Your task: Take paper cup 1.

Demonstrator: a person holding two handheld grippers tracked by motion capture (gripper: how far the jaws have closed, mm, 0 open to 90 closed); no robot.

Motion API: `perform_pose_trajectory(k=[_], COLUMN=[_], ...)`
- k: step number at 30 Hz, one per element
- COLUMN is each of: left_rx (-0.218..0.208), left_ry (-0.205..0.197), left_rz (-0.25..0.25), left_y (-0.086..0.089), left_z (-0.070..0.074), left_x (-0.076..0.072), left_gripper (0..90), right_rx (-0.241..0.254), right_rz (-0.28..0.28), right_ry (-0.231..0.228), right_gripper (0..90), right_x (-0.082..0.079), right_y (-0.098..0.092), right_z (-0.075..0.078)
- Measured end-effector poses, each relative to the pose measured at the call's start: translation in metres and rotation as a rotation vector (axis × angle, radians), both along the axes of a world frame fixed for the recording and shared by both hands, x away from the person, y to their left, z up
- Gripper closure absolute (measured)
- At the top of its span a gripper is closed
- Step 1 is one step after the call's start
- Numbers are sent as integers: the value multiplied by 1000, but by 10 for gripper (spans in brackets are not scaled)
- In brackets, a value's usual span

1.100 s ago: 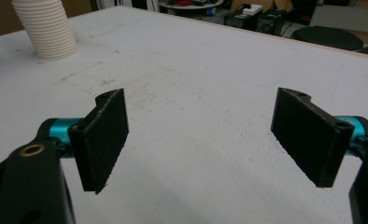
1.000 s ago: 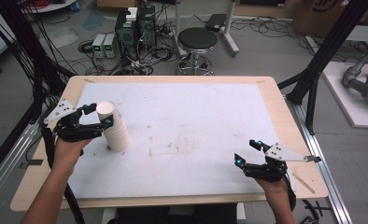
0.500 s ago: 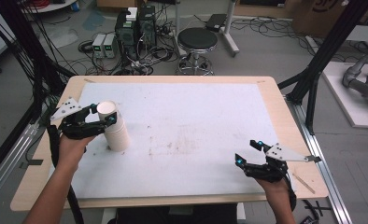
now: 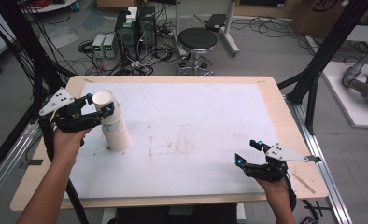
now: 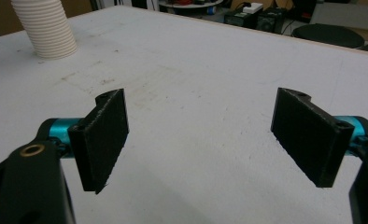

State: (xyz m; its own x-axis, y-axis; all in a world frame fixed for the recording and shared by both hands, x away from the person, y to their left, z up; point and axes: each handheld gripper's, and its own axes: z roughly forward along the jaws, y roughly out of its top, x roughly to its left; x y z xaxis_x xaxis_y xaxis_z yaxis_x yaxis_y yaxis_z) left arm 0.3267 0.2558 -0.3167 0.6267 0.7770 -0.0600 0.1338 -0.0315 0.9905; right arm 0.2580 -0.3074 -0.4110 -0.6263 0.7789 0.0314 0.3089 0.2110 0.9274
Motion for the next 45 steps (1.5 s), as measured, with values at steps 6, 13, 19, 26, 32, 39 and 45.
perform_pose_trajectory(k=[6, 13, 19, 26, 32, 39, 45], left_rx=[-19, -52, -69, -75, -73, -69, -69], left_ry=[-50, -115, -139, -120, -87, -48, -24], left_rz=[-4, -22, -50, -150, -224, -272, -318], left_y=[0, -3, -9, -27, -45, -58, -67], left_z=[20, 45, 55, 49, 32, 12, -3], left_x=[-3, -9, -13, -17, -18, -19, -19], left_gripper=[341, 344, 345, 344, 343, 341, 340], right_rx=[2, 3, 3, 5, 0, 1, 8], right_rz=[-1, -3, -2, 1, 4, 5, 8], right_ry=[0, -1, 3, 2, -1, 3, 13], right_gripper=[194, 195, 195, 195, 194, 195, 194], right_x=[0, 0, -1, -1, 0, 0, 1], right_y=[-1, -1, -1, 0, 0, 0, 0], right_z=[0, 0, 0, 0, 0, -1, -2])
